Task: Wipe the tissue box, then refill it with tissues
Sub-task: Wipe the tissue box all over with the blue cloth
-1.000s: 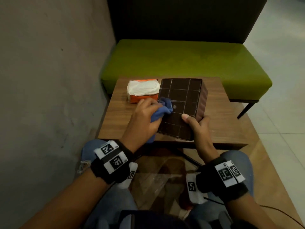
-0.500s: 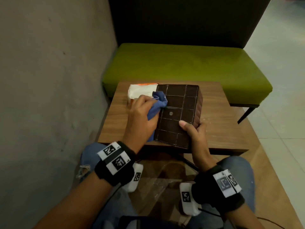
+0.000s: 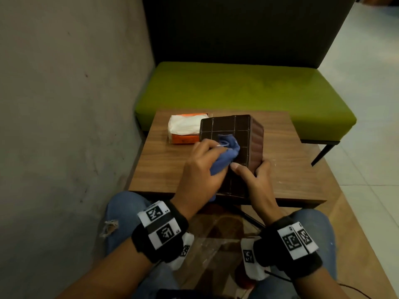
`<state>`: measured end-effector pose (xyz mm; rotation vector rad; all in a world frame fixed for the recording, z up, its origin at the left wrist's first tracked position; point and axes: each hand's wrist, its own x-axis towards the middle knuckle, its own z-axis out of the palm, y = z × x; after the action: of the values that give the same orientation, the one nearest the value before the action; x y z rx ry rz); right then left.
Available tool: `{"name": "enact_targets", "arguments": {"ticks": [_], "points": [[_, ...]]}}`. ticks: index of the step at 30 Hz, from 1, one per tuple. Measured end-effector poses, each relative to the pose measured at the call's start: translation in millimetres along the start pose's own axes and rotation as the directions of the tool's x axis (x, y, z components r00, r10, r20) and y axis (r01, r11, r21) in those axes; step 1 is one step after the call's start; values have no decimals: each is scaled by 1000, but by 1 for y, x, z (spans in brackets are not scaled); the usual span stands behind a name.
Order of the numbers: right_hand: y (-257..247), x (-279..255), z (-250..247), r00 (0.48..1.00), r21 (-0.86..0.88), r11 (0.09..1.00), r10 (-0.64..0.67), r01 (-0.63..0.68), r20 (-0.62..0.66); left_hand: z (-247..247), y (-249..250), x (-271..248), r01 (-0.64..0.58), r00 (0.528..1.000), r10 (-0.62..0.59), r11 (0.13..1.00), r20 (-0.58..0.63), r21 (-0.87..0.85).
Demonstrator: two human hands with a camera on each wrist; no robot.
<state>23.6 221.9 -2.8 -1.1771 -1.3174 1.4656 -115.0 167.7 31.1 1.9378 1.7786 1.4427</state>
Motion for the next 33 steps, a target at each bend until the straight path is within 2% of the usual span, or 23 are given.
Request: {"name": "enact_targets", "arguments": {"ticks": [2,5,9,11,14,16,20,25,27,31,33], "points": [[0,-1,-1,1000,32,999,-5,4,18,-3,-4,4,-45,999,44,999,5,18],[5,-2,-3,1000,61,998,8,-9,15,-11,-19,10,-21,998,23,999,-56,34],[13,-3,2,1000,-5,1000,6,-6,-17,-13,-28,3,12,996,-7,998,-87,58],[16,-3,6,999,-18,1000,12,-12,-39,-9,-21,2,9,998,-5,998,-61,64],[16,-4,5,999,-46,999,1,-3,-41,-3,-9,-2,-34,998,31,998,55,55],[15,-6,2,999,-67,998,-4,1,-38,-9,-17,-3,-14,997,9,997,75,74],[15,-6,0,997,-151,988,-47,38,-56,-20,-48,-5,88,996,-89,989,4,123],[12,-5,10,995,-105,994,-18,7,-101,-1,-10,-10,29,999,-27,998,31,-49],[11,-6,8,996,-98,995,-17,8,-90,-2,-11,-10,23,999,-21,998,25,-57],[12,-9,4,999,-121,992,-22,18,-35,-14,-41,-2,138,985,-139,990,-101,-10],[11,-10,6,999,-105,994,-25,21,-37,-11,-31,-2,106,991,-107,994,-86,-11]]}}
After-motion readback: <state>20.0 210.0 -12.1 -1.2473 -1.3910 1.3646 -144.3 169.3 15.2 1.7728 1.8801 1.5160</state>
